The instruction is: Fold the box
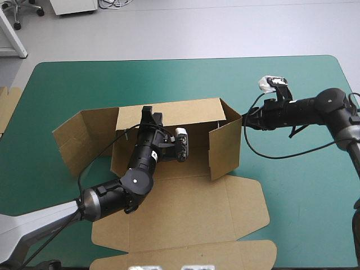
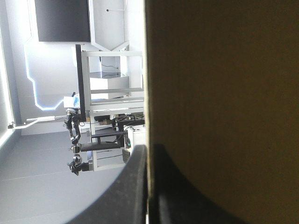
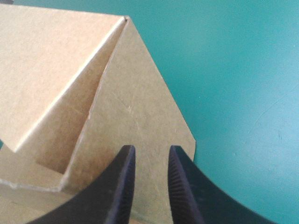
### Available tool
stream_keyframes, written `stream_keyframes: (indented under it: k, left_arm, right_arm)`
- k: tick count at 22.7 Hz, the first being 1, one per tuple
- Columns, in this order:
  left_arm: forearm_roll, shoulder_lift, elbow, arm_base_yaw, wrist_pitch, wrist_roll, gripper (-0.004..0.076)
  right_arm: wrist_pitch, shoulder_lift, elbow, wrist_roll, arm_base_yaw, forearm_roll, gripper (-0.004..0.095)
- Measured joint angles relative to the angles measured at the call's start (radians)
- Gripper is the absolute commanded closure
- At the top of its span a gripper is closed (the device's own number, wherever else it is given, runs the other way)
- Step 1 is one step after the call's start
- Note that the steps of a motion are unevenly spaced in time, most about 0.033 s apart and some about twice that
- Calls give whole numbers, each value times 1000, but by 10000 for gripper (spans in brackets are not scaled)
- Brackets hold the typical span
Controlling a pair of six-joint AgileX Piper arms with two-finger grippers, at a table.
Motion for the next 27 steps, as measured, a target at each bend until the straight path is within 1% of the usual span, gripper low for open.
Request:
stream_keyframes:
  k: [5,7,10,12,14,17,18,24,27]
  left_arm:
    - [0,0,0,0,0,0,734]
    - [0,0,0,0,1,0,734]
    - [-1,0,0,0,5,0,734]
    - [-3,0,0,0,5,0,734]
    - [-3,0,0,0,6,0,734]
    - [-4,0,0,0,8,0,734]
    - [-5,0,0,0,10,0,734]
    - [-6,0,0,0,10,0,734]
    - [-6,0,0,0,10,0,734]
  right_arm:
    - [-39,-43,108,-163,0,72,673]
    - [-42,-55,133,-222,0,101,673]
    - [-33,-61,155,-303,0,111,672]
    - [-20,-62,168,-332,0,109,651]
    - [6,-62,171,-350,0,105,598]
    - [59,-62,173,-392,0,104,454]
    - [71,-62,173,-407,0,104,436]
    - [70,-62,173,-437,0,120,425]
    - [32,-62,173,-446,1,123,425]
